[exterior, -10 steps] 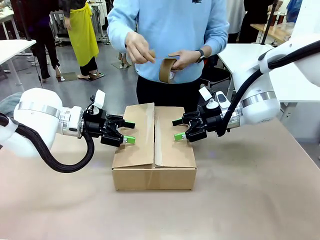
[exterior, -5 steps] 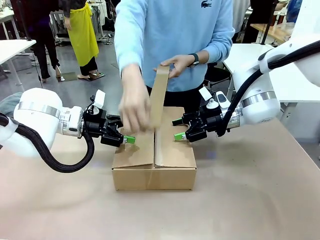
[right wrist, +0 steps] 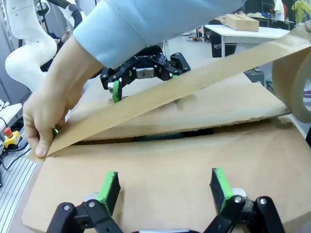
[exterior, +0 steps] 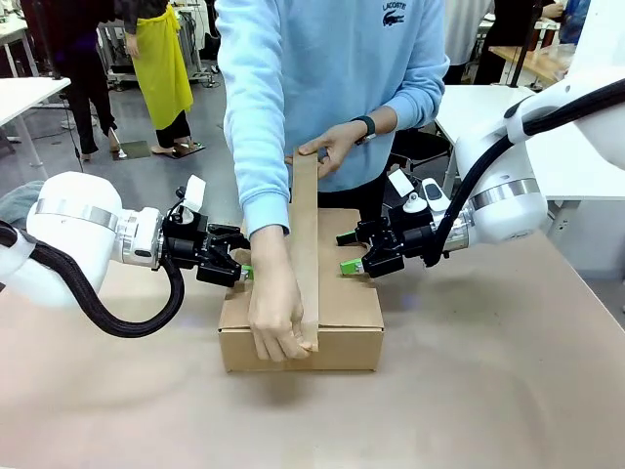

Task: Pack the gift set into the box.
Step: Press and hold the closed box until the human finishes sealing it.

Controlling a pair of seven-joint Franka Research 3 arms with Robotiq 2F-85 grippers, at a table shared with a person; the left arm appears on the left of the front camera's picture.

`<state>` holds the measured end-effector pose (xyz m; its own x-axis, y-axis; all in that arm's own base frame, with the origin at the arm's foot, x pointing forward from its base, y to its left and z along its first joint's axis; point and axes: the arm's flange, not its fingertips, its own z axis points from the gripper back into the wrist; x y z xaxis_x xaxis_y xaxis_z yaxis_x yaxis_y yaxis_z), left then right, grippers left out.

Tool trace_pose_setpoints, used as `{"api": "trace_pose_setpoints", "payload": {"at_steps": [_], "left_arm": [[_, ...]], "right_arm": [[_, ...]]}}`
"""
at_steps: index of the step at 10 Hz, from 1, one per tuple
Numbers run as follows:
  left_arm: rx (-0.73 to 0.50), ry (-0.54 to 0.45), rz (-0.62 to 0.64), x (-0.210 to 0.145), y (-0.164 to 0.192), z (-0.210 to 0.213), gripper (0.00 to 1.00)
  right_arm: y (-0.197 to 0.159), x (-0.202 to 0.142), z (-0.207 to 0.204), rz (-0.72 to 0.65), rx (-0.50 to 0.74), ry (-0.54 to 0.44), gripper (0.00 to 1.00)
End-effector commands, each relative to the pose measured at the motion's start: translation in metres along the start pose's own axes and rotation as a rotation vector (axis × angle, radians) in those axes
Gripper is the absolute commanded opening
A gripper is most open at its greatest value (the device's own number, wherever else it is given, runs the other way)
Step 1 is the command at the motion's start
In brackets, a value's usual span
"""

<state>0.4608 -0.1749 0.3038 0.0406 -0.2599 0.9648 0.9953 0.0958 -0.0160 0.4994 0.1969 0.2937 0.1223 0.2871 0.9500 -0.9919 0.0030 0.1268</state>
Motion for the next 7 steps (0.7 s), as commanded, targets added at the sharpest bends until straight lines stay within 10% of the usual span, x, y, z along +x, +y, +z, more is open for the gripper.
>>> {"api": "trace_pose_setpoints", "payload": {"at_steps": [1, 7], "left_arm": [[0.0, 0.004, 0.0, -0.0007, 0.0003, 0.0001, 1.0], [0.0, 0.004, 0.0, -0.0007, 0.0003, 0.0001, 1.0]], "right_arm": [[0.0, -0.0026, -0.0026, -0.001, -0.006, -0.001, 1.0], [0.0, -0.0026, -0.0026, -0.001, -0.006, -0.001, 1.0]]}}
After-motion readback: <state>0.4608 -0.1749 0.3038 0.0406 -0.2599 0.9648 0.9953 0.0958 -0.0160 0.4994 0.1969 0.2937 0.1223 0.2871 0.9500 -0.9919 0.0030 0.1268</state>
